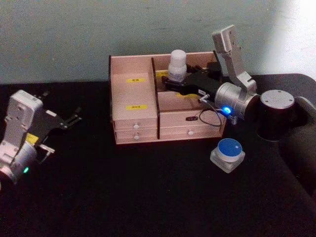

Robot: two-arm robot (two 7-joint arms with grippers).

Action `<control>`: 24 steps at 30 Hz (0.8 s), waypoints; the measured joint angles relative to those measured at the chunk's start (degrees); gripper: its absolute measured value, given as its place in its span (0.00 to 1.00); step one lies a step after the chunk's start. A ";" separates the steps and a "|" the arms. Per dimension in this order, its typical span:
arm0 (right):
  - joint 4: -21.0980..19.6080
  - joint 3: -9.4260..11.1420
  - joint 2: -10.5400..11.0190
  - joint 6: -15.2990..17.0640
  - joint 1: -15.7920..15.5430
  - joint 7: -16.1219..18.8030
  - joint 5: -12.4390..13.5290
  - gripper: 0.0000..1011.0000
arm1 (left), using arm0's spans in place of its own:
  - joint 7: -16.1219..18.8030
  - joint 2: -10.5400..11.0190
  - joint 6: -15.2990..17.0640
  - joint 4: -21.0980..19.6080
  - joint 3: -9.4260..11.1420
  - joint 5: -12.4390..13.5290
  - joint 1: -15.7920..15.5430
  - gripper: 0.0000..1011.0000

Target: Pick up the facial cleanser and watermelon frost from the table and place them into the tiered storage box.

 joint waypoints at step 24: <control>-18.37 4.07 5.73 1.08 -8.13 -1.75 5.87 0.99 | 0.00 0.00 0.00 0.00 0.00 0.00 0.00 0.99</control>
